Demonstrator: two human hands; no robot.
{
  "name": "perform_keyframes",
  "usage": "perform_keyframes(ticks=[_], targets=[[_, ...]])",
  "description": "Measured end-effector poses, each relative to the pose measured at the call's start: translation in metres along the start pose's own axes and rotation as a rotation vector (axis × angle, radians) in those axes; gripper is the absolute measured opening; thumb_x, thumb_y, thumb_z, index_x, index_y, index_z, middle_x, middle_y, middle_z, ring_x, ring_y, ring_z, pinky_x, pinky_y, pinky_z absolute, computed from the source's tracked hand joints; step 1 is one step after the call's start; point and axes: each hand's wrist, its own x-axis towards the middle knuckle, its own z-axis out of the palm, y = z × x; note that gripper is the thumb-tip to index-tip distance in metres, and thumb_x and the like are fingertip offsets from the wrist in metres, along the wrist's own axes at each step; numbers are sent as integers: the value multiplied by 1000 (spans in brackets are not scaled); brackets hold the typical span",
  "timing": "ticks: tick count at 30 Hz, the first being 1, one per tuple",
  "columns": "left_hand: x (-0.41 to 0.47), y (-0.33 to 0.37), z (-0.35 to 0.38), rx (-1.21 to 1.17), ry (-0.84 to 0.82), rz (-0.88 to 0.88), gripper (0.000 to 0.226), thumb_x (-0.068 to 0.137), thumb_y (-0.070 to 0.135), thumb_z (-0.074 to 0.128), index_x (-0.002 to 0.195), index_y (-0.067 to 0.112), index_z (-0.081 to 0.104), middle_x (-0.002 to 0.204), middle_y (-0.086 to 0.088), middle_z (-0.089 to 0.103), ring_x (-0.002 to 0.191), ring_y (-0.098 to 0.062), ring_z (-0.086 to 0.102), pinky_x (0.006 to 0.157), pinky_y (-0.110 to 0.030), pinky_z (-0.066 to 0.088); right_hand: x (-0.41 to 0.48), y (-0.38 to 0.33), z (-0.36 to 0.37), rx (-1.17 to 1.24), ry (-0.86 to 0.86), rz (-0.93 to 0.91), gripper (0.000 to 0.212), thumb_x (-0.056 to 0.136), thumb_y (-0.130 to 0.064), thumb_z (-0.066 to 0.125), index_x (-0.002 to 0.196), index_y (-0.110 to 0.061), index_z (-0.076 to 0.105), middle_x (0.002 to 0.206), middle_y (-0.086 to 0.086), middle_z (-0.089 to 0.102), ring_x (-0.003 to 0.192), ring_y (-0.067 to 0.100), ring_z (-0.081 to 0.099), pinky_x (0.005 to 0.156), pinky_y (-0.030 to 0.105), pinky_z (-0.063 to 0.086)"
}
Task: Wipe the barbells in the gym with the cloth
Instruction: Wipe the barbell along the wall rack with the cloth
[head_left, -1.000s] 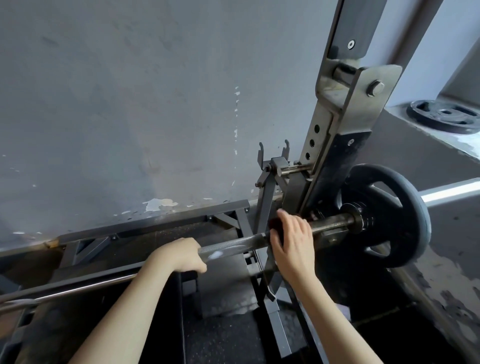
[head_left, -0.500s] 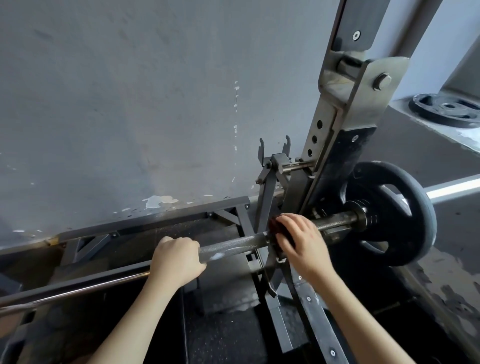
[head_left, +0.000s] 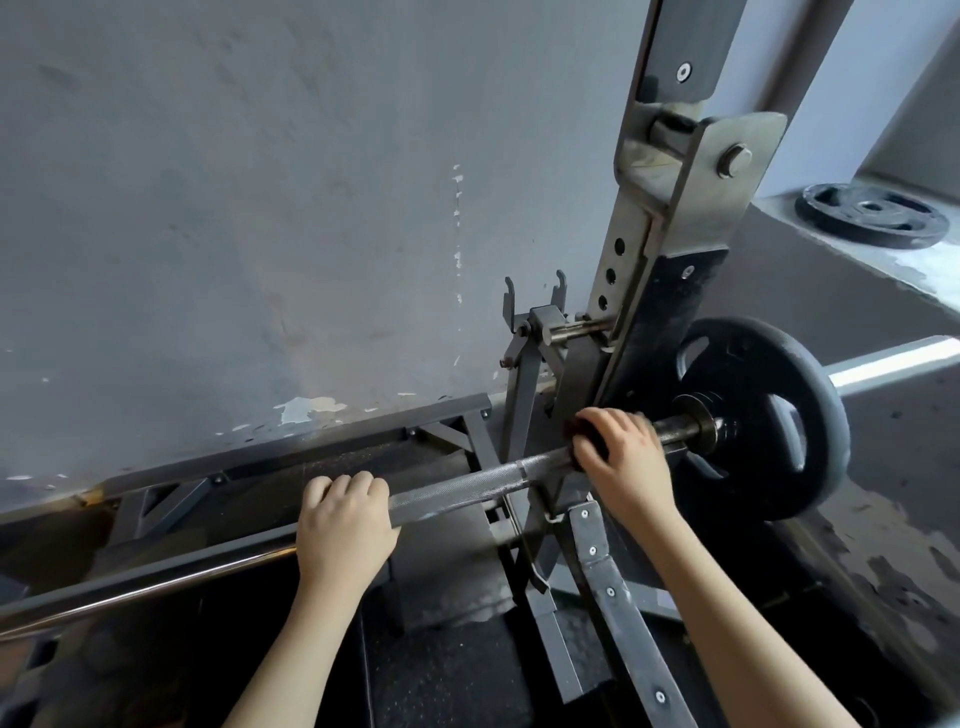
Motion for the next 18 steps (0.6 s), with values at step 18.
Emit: perform_keyframes(ticks=[18], targets=[[45,-10,-30,-274,-846,-138,34,72,33,65,99,11,66,83,0,60,73,-19,58,61,-25,41,-24,-44,35,63,158,55,32,87,-32,46,104,-14,67,108,2,64,106,25,53,100,40,38]])
